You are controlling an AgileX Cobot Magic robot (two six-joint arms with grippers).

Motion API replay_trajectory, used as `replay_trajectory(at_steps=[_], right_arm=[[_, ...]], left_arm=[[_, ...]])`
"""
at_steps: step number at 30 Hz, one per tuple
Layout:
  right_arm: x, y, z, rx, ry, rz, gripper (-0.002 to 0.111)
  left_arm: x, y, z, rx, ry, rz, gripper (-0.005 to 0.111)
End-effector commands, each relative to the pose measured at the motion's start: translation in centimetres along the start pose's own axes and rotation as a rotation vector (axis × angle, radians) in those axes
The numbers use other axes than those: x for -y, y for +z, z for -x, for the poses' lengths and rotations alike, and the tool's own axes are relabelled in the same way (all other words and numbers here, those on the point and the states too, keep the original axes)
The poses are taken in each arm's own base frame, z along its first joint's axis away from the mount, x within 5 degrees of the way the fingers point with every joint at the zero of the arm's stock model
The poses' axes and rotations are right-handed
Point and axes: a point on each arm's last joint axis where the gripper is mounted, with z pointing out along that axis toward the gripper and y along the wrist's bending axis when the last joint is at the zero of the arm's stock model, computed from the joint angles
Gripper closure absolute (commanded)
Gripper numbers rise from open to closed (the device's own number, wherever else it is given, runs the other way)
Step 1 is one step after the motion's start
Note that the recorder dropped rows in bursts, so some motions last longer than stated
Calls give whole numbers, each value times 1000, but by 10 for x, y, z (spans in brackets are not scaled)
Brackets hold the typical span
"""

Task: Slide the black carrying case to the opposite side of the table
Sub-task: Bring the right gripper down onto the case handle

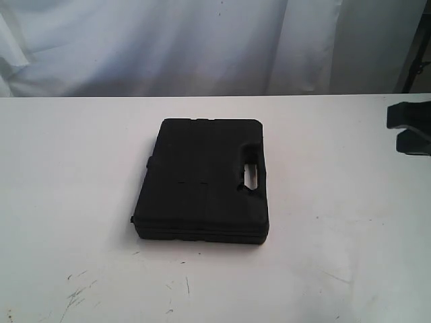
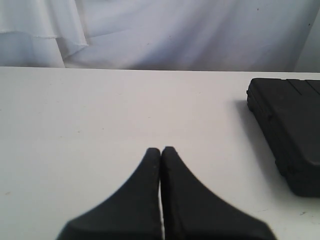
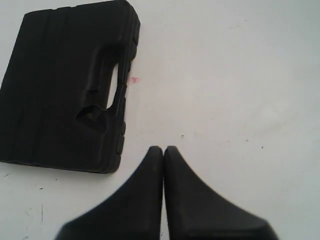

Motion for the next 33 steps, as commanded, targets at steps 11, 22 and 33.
replay_trajectory(at_steps=[11,22,33], right_arm=[[-56,123,66,-325,-53,-59,108],[-70,185,66,-421,-18,-71,68],[-88,228,75,-395,20,-141,67]], left_arm=[[0,0,-1,4,5,-4,107],[0,0,-1,4,5,-4,107],[0,0,-1,4,5,-4,107]])
